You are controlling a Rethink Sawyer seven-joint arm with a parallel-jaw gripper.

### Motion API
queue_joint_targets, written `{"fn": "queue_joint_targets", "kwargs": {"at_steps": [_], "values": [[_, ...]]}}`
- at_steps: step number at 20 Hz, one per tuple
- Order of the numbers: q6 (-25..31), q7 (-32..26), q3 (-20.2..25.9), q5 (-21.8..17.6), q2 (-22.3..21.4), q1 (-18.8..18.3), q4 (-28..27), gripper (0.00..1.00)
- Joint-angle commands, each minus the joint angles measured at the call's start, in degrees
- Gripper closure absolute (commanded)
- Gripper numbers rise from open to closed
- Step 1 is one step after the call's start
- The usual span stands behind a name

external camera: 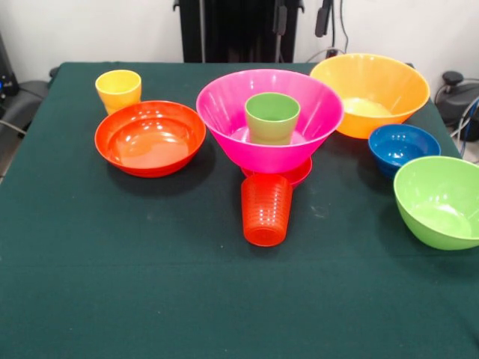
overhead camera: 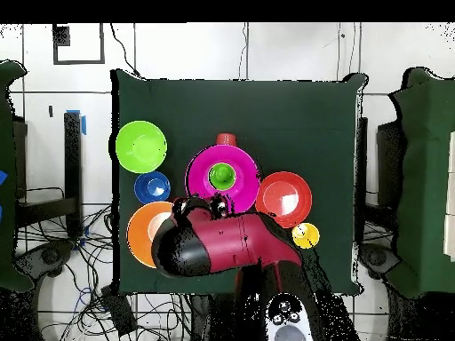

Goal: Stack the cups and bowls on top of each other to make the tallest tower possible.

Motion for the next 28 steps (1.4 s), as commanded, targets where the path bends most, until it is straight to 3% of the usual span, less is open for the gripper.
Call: {"fn": "queue_joint_targets", "kwargs": {"at_steps": [1, 10, 17, 28], "values": [[19.5, -31.6, 21.5, 3.1, -0.8, -16.0, 4.3, 0.0], [28.2, -29.6, 26.0, 2.4, -3.7, -17.7, 2.0, 0.0], [26.8, -26.5, 27.2, -0.2, -0.7, -17.8, 0.1, 0.0], [26.0, -13.8, 24.9, -0.9, 0.8, -8.8, -5.1, 0.0]]}}
